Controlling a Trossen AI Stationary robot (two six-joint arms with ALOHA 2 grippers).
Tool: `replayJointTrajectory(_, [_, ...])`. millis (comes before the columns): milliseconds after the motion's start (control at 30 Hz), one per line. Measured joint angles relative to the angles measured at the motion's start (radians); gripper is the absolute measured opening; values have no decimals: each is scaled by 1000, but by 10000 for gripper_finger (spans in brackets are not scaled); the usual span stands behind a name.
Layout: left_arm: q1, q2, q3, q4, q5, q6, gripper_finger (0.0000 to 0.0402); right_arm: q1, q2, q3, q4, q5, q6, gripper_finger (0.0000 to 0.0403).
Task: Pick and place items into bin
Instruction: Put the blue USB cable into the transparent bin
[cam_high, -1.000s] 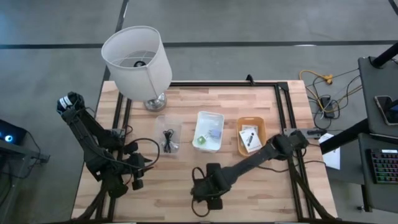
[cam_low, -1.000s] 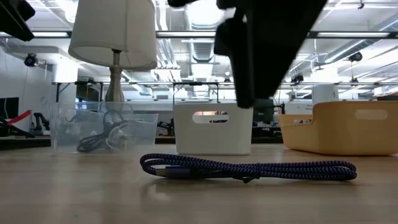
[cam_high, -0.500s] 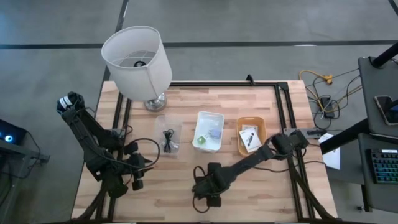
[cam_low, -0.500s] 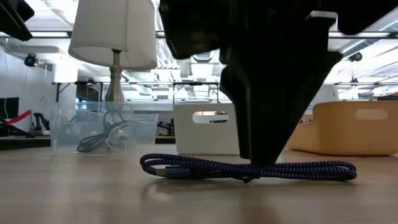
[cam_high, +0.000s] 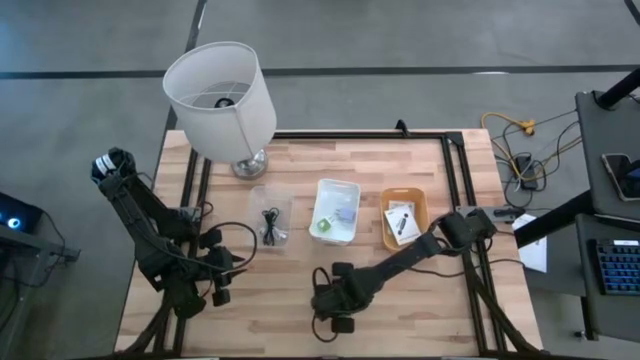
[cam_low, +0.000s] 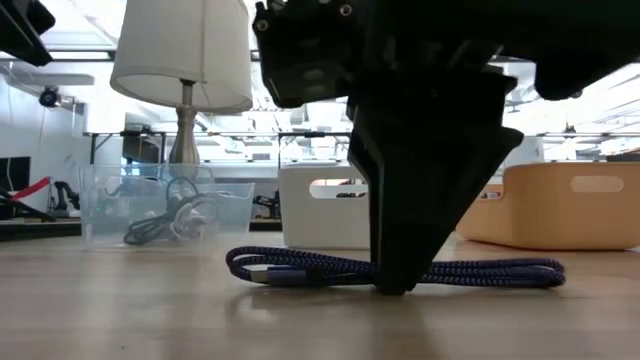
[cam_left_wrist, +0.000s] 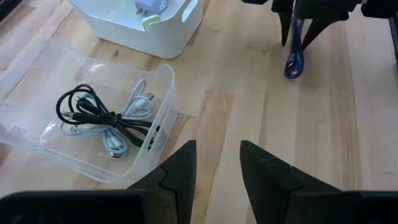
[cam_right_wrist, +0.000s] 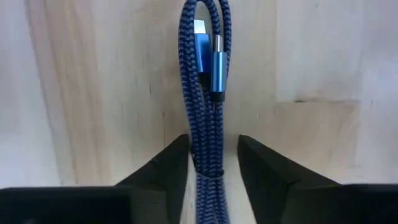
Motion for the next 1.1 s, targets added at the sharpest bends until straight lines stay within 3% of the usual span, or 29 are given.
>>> replayJointTrajectory(333, [0, 0, 0, 0, 0, 0, 106, -14, 2, -17, 3, -29, -137, 18])
replayJointTrajectory(500, [1, 0, 0, 0, 0, 0, 106, -56, -1, 12, -22, -89, -16, 14])
replayJointTrajectory(633, [0, 0, 0, 0, 0, 0, 106, -110, -12, 60, 47, -2, 149, 13])
replayJointTrajectory(800, [0, 0, 0, 4, 0, 0, 106, -204, -115, 131, 156, 78, 368, 13])
replayJointTrajectory(967, [0, 0, 0, 11, 2, 0, 106, -303, -132, 168, 311, -53, 474, 13])
replayJointTrajectory(1100, [0, 0, 0, 11, 1, 0, 106, -378, -109, 169, 426, -52, 490, 13])
